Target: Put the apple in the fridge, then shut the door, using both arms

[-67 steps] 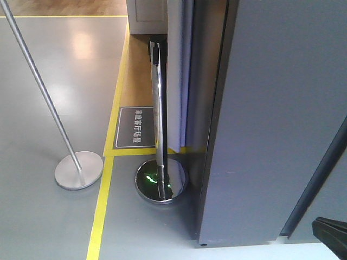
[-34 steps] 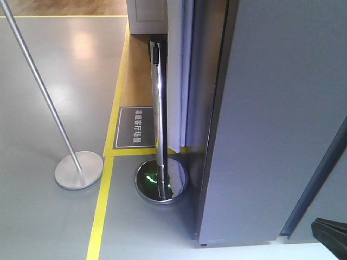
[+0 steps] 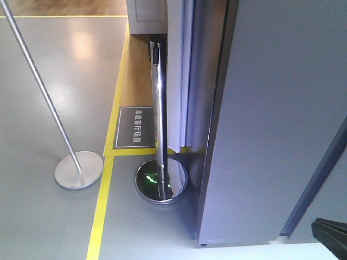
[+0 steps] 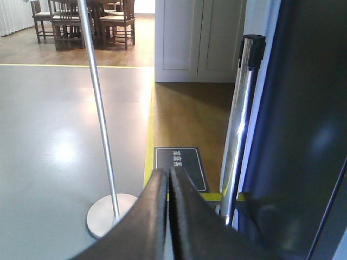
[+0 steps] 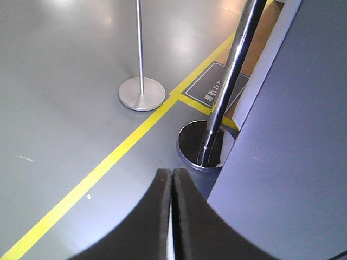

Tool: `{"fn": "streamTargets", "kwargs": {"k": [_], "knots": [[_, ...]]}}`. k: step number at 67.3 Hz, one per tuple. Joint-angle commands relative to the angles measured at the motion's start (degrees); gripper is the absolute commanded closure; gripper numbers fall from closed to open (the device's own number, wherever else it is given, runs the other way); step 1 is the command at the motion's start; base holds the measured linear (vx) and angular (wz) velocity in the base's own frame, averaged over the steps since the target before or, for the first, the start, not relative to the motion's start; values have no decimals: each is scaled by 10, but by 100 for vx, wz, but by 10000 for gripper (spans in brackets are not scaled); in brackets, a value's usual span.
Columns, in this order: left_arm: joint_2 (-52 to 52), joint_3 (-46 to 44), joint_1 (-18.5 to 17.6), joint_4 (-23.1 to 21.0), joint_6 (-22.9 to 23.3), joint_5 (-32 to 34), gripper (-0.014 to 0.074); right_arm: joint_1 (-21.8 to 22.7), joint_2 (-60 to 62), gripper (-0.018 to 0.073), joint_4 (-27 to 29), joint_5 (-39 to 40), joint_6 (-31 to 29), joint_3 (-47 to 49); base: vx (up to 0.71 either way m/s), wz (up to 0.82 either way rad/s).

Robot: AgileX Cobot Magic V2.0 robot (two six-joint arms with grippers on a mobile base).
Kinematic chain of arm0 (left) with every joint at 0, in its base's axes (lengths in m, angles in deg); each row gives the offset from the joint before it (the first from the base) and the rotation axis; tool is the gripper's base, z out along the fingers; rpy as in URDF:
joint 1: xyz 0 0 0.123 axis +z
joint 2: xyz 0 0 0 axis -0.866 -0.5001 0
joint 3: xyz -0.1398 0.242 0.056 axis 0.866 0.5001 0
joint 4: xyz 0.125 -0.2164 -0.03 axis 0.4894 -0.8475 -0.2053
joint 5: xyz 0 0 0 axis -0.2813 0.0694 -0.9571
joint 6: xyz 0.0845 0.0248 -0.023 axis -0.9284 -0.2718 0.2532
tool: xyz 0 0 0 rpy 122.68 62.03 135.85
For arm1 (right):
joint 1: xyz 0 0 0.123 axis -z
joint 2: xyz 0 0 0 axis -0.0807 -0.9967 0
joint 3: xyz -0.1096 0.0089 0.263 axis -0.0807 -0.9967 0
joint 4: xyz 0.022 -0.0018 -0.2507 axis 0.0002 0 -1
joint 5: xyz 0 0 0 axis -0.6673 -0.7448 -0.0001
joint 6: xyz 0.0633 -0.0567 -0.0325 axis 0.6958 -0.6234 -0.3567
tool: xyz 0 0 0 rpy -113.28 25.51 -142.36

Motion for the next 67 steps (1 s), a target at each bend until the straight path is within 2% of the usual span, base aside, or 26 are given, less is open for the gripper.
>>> {"fn": "streamTargets", "kwargs": {"k": [1,33,40,49,58,62,67], "knots": [[4,-11,-2,1,-1,38,604,2,-5,562,21,24,-3,14,0,0],[4,-11,-2,1,-1,38,604,1,-5,562,13,25,-4,12,0,0],[3,-11,-2,1,-1,38,604,-3,-2,562,-18,56,-2,11,0,0],[3,-11,-2,1,-1,38,604,-47,25,562,-73,151,20,-32,0,0],[3,-11,-2,1,-1,38,603,-76,61,562,-114,264,104,-106,0,0],[3,-11,-2,1,-1,38,603,-79,82,562,-142,307,179,-134,0,0],[3,-11,-2,1,-1,38,603,-79,114,562,-203,341,285,-162,0,0]]}}
